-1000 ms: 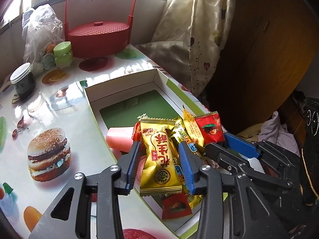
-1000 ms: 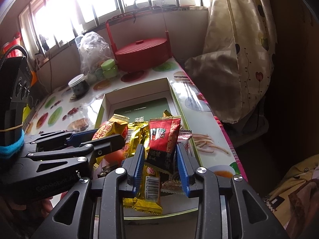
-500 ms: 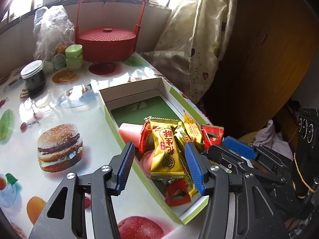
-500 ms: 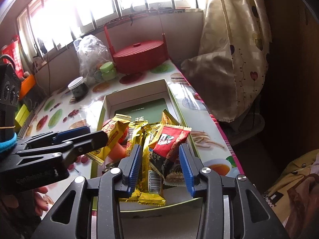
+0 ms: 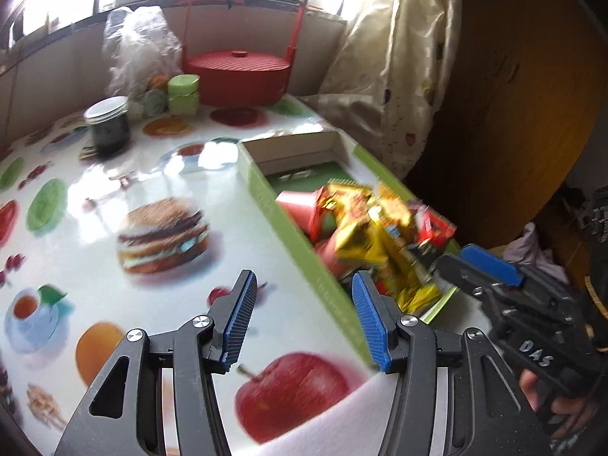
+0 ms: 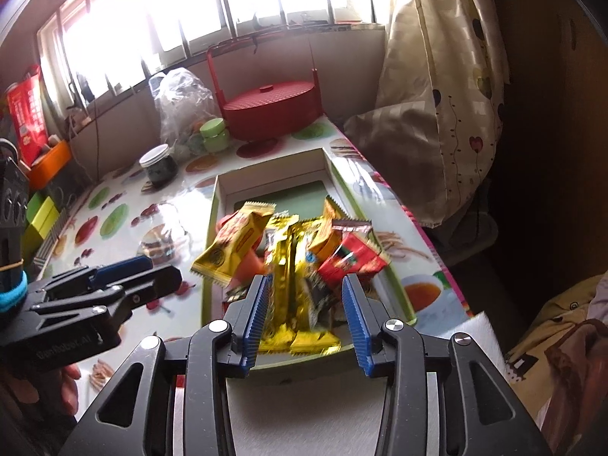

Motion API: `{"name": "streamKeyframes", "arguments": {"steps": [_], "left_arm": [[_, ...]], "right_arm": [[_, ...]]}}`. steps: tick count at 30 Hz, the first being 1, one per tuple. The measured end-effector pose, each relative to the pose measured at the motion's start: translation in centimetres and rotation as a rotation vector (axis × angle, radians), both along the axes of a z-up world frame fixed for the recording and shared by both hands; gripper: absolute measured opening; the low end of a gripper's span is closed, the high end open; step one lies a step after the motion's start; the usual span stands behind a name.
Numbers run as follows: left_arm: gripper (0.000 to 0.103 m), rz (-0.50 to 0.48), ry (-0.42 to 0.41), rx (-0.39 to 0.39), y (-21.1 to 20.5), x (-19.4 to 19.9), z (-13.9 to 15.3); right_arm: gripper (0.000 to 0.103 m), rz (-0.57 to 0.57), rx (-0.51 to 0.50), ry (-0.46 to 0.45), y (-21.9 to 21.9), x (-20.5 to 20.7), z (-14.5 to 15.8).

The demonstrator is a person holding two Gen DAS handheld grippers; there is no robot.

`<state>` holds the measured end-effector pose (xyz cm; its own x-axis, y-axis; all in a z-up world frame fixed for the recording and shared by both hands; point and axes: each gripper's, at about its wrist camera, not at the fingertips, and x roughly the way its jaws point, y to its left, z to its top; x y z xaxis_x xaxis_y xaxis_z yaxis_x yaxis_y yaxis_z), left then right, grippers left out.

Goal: Organize snacks

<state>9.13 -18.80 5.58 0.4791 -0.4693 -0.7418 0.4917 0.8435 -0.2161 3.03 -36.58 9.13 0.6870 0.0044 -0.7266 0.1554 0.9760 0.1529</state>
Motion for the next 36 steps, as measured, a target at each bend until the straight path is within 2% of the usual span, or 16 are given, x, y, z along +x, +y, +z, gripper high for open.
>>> {"name": "streamKeyframes", "arguments": {"steps": [11, 15, 18, 23, 31, 36], "left_arm": [[0.054, 0.004, 0.019, 0.033, 0.7, -3.6, -2.3], [0.054, 0.012, 0.005, 0.081, 0.7, -4.7, -2.9], [0.054, 0.007, 0.040, 0.080, 0.9, -4.9, -3.8], [0.054, 0.030, 0.039, 0.086, 1.6, -5.2, -4.4], [0.054, 0.042, 0.007, 0.111, 1.2, -5.5, -4.6], [0.054, 0.049, 0.003, 0.119, 1.1, -5.6, -4.7]], "right_arm": [[0.040, -0.030, -0.025, 0.054, 2.2, -3.5, -1.8], [0.047, -0.044, -0.033, 0.078, 3.0, -4.1, -2.8], [0.049, -0.038, -0.032, 0.092, 3.3, -4.4, -3.6], [0.050, -0.052, -0.058, 0.125, 3.8, -4.8, -4.8], [0.052, -0.073, -0.116, 0.116, 4.6, -5.0, -5.3], [0.052, -0.086, -0.105, 0.109, 4.5, -5.1, -5.3]]}}
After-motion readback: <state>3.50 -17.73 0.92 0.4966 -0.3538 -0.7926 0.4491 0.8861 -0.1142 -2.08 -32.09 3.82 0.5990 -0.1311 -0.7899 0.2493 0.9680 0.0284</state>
